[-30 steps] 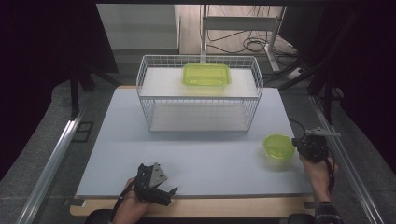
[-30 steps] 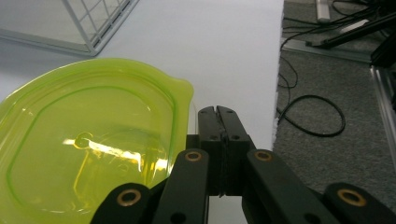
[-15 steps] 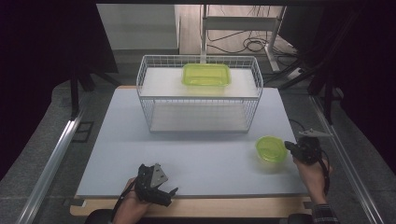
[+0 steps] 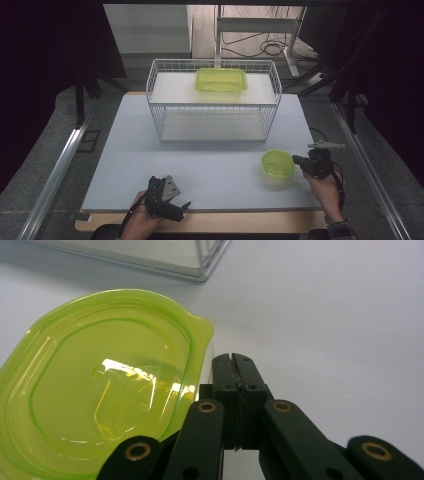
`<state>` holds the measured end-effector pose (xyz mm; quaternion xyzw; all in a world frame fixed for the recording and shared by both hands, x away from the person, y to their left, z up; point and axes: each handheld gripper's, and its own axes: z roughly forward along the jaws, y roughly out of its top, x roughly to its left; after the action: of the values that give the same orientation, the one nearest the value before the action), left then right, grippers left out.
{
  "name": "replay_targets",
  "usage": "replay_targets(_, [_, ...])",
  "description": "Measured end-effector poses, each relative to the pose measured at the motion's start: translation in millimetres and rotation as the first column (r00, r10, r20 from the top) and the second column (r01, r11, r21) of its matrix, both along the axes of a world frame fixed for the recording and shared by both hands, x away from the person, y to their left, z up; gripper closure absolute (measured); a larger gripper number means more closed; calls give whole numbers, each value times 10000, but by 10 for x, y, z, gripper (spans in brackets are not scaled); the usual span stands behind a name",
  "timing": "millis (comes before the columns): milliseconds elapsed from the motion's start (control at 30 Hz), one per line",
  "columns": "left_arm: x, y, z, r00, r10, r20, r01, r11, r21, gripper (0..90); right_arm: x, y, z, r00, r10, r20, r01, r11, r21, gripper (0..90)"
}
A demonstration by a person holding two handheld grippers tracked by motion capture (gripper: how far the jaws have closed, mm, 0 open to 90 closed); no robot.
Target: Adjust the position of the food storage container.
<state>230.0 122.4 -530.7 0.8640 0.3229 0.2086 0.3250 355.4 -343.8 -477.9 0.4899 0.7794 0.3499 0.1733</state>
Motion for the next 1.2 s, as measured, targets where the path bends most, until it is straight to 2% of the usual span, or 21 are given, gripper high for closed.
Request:
replay_targets(133, [0, -2, -1, 10000, -2, -2, 2, 10000, 13, 21, -19, 61, -9, 9994, 287, -186, -282, 9993, 253, 891])
replay_targets(333, [-3, -1, 0, 10000, -26, 3, 26, 10000, 13, 21, -23, 43, -12, 9992, 340, -192, -338, 9994, 92, 885])
replay_targets(467, [-2, 2, 1, 10000, -34, -21, 34, 10000, -32, 21, -44, -50, -63, 9974, 387, -605, -381, 9992, 112, 890])
replay_targets(567, [-2, 6, 6, 10000, -52, -24, 52, 10000, -17, 21, -67, -33, -97, 9954, 576, -767, -576, 9983, 16, 890])
replay_targets(800, [0, 8, 6, 10000, -41, -36, 41, 10000, -29, 20, -81, 108, -143, 9870, 1179, -1094, -1175, 9930, 96, 891])
replay_targets(1033, [0, 1, 0, 10000, -25, -43, 25, 10000, -39, 21, -97, 241, -156, 9806, 1586, -1149, -1573, 9873, 205, 891])
replay_targets(1200, [2, -5, -4, 10000, -31, -51, 31, 10000, -1, 21, -78, 347, -182, 9740, 1889, -1255, -1836, 9816, 526, 891])
